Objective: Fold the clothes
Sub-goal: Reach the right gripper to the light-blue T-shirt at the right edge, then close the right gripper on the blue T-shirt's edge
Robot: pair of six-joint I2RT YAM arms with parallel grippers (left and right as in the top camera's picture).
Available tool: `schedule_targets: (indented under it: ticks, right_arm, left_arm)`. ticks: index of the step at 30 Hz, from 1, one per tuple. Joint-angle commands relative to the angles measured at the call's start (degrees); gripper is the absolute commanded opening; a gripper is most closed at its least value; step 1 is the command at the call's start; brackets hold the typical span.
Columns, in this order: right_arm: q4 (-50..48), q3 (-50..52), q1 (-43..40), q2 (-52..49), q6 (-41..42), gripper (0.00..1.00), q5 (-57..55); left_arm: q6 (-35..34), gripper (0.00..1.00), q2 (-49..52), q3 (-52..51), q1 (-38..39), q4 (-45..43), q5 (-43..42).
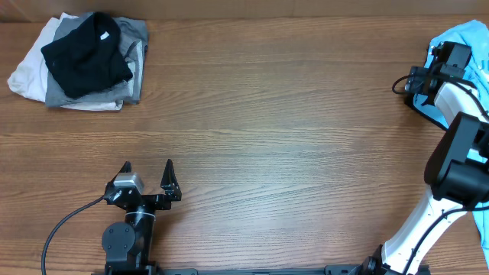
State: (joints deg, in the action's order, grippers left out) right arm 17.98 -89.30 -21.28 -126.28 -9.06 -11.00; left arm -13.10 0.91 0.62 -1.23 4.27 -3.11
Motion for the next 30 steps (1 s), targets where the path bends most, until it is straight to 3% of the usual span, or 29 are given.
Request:
schedule_targets:
  ticks: [1, 6, 8, 19, 25, 30]
  right_arm:
    - [-1.0, -1.2, 0.0, -2.6, 0.0, 0.8, -1.6]
    - [-2.3, -1.2, 0.0, -2.7, 0.0, 0.75, -2.5]
    - [-2.5, -1.2, 0.0, -2.7, 0.1, 0.65, -2.4]
    - [-4.5, -1.2, 0.0, -2.7, 1.9, 0.65, 1.4]
    - [-5.7, -1.2, 0.0, -2.7, 3.7, 0.52, 3.3]
    - [-6.0, -1.2, -0.5, -2.8, 3.7, 0.52, 3.0]
  left_arm:
    - [1.4, 1.0, -0.4, -0.3, -0.3, 0.0, 0.6]
    - [1.4, 1.0, -0.4, -0.3, -0.3, 0.0, 0.6]
    - [1.4, 1.0, -0.4, -0.3, -0.3, 0.0, 0.6]
    - [1.4, 1.0, -0.4, -0.3, -0.3, 0.0, 0.6]
    - [1.4, 1.0, -0.4, -0.3, -0.3, 0.0, 0.6]
    - [1.4, 1.0, -0.4, -0.3, -0.3, 0.0, 0.6]
